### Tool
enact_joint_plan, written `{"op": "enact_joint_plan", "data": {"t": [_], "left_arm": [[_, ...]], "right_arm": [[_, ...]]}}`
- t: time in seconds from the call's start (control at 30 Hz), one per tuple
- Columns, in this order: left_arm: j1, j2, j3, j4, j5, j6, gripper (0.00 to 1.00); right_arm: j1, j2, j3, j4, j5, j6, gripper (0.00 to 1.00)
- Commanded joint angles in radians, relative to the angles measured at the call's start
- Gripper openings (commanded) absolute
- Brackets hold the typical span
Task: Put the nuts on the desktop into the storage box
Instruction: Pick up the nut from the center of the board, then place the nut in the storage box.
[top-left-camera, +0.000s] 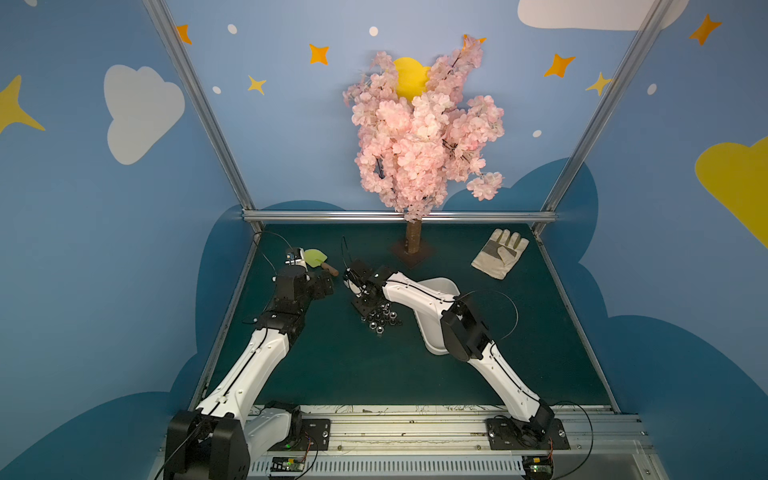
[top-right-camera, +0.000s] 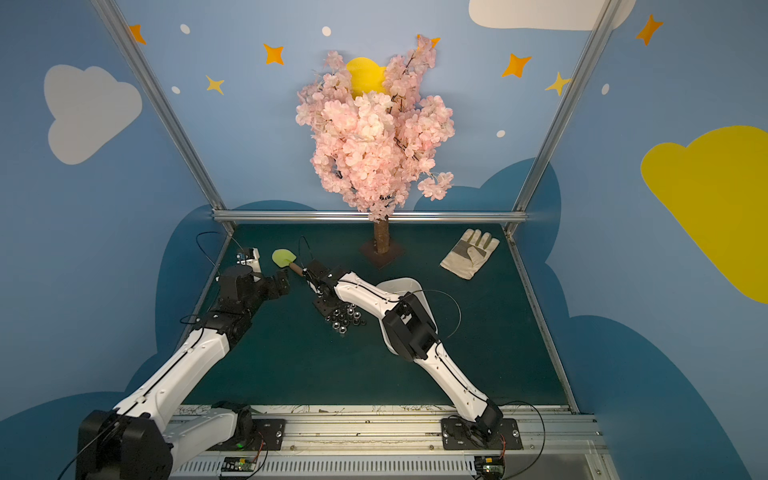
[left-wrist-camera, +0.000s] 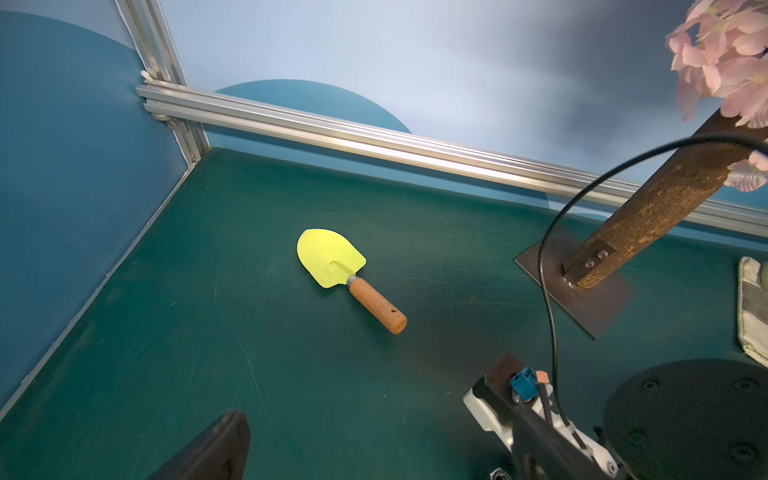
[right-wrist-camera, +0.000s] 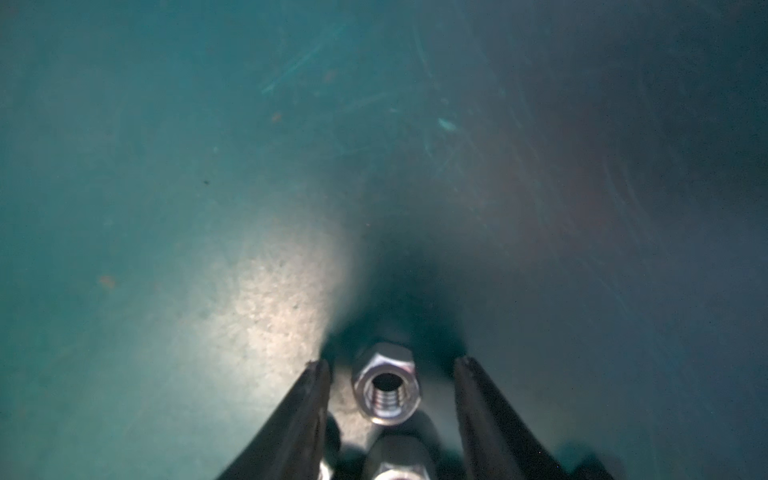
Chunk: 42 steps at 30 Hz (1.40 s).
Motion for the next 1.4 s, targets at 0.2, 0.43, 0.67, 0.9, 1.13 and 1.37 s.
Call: {"op": "enact_joint_plan", "data": {"t": [0.2,0.43,0.67,0.9,1.13,1.37], "left_arm": [[-0.003,-0.02,-0.005,0.014,-0.013,0.007,1.0],[-0.002,-0.023,-0.007,0.014,-0.014,0.006,1.0],[-0.003,-0.02,-0.008,0.018,-0.015,0.004,1.0],[-0.004,-0.009,-0.008,0.024,-0.011,0.003,1.0],[-0.004,0.005,-0.004,0.022,-0.006,0.002,1.0],[-0.003,-0.003,-0.002,0.013,-0.011,0.006,1.0]], "right_arm": [[-0.002,-0.019,0.022,-0.004,0.0,0.043,0.18],[-0.041,-0.223,-0.045,-0.014,0.07,0.099,0.17],[-0.171,-0.515,-0.361,0.015,0.104,0.127,0.17],[-0.338,-0.678,-0.675,0.016,0.098,0.147,0.17],[-0.418,-0.61,-0.715,-0.012,0.027,0.124,0.17],[-0.447,-0.498,-0.63,-0.012,0.017,0.078,0.17]]}}
